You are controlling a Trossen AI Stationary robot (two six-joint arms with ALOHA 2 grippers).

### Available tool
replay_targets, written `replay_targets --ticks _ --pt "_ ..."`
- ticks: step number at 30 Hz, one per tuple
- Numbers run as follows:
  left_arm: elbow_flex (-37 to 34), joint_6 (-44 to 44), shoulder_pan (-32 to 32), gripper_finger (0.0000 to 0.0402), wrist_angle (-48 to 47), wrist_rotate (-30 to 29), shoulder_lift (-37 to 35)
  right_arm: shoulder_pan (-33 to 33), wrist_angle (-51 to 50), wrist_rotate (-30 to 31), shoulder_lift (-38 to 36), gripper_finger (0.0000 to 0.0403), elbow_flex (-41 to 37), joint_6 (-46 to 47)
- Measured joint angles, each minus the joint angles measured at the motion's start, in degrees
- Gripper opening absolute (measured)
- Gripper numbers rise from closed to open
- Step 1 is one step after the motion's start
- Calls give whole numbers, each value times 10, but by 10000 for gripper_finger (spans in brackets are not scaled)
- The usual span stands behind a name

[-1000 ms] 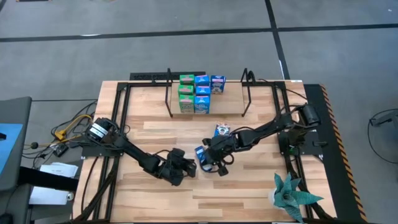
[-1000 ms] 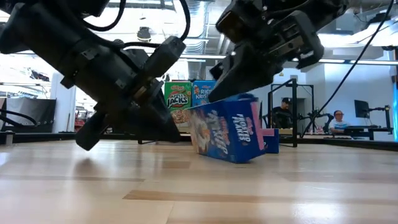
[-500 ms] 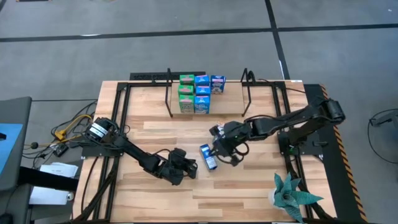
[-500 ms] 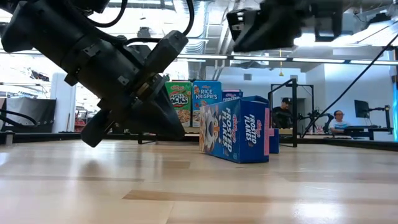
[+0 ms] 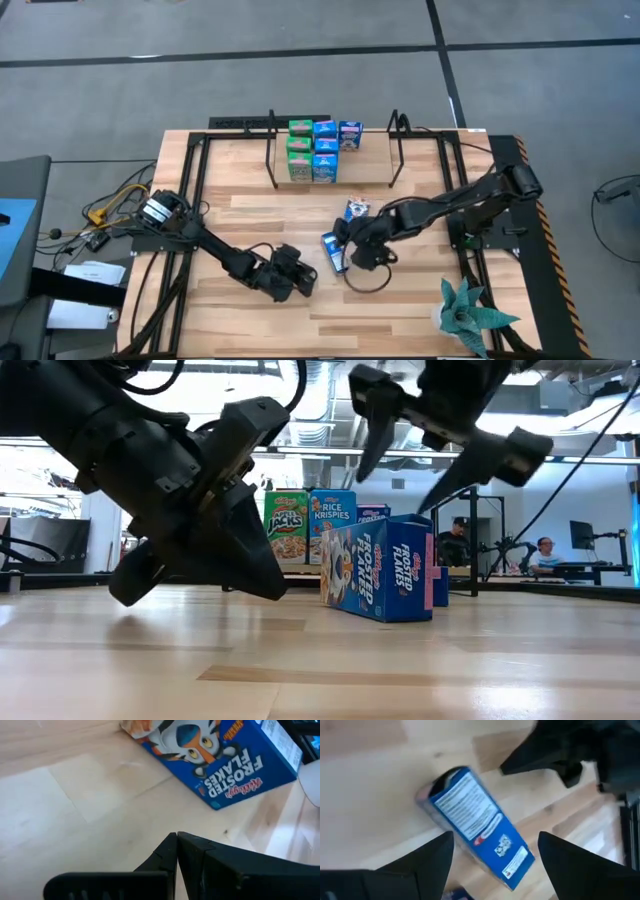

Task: Stack cereal on shelf
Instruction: Put the left blue cereal box on the shelf aligned with the other blue cereal box

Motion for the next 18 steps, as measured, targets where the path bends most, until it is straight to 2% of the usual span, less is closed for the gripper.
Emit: replay_targets --ticks 6,14,18 --pt "0 -1 -1 0 -2 -1 0 7 2 27 56 311 31 -59" --pt "0 24 -2 0 -2 -4 0 -2 0 32 55 311 36 -147" --pt "0 41 0 0 -2 -8 0 -10 -14 16 55 311 36 -156"
